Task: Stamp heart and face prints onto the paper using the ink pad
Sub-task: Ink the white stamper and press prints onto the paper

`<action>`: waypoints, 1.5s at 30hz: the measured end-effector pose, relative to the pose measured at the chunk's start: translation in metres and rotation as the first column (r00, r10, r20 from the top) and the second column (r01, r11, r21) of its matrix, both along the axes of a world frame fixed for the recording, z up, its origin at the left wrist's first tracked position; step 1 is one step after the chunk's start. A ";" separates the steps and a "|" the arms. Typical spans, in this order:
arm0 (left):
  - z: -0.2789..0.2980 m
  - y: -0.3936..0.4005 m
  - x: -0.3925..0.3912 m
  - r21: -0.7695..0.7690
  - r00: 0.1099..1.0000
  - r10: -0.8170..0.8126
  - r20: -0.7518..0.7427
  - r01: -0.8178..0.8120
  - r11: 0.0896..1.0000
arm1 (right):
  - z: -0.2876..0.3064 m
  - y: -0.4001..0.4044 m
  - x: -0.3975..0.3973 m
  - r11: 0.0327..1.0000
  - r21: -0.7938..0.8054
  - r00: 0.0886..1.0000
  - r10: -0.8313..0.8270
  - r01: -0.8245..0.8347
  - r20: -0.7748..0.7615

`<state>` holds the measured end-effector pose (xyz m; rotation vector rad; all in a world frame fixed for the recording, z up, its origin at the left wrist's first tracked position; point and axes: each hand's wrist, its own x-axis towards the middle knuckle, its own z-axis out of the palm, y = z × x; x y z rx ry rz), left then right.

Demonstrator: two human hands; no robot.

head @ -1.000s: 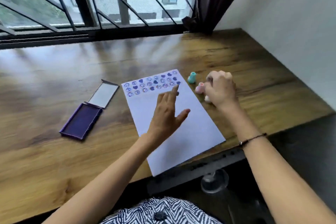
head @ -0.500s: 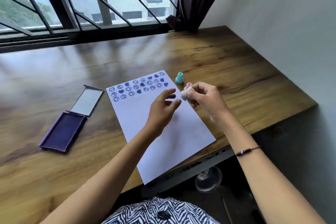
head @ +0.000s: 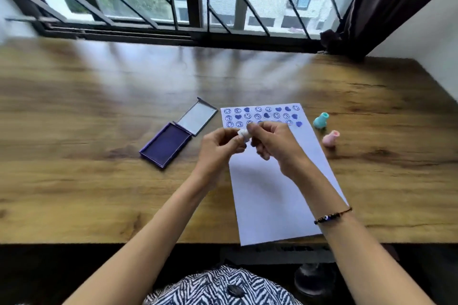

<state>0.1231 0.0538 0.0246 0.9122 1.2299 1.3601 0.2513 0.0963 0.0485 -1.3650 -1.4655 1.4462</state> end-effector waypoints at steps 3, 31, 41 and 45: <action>-0.003 -0.012 -0.028 0.001 0.991 0.113 -0.075 -0.113 0.994 | 0.000 0.001 -0.031 0.994 0.027 0.994 0.106 -0.107 0.038; -0.026 -0.067 -0.116 -0.014 0.810 0.582 0.070 -0.583 0.812 | -0.011 -0.010 -0.163 0.370 0.408 0.491 0.164 -0.834 0.855; -0.025 -0.069 -0.115 -0.058 0.798 0.603 0.004 -0.602 0.797 | -0.004 0.001 -0.179 0.395 0.275 0.400 0.279 -0.877 0.873; -0.025 -0.069 -0.114 -0.051 0.795 0.607 -0.002 -0.606 0.794 | -0.010 -0.001 -0.177 0.413 0.289 0.417 0.263 -0.864 0.870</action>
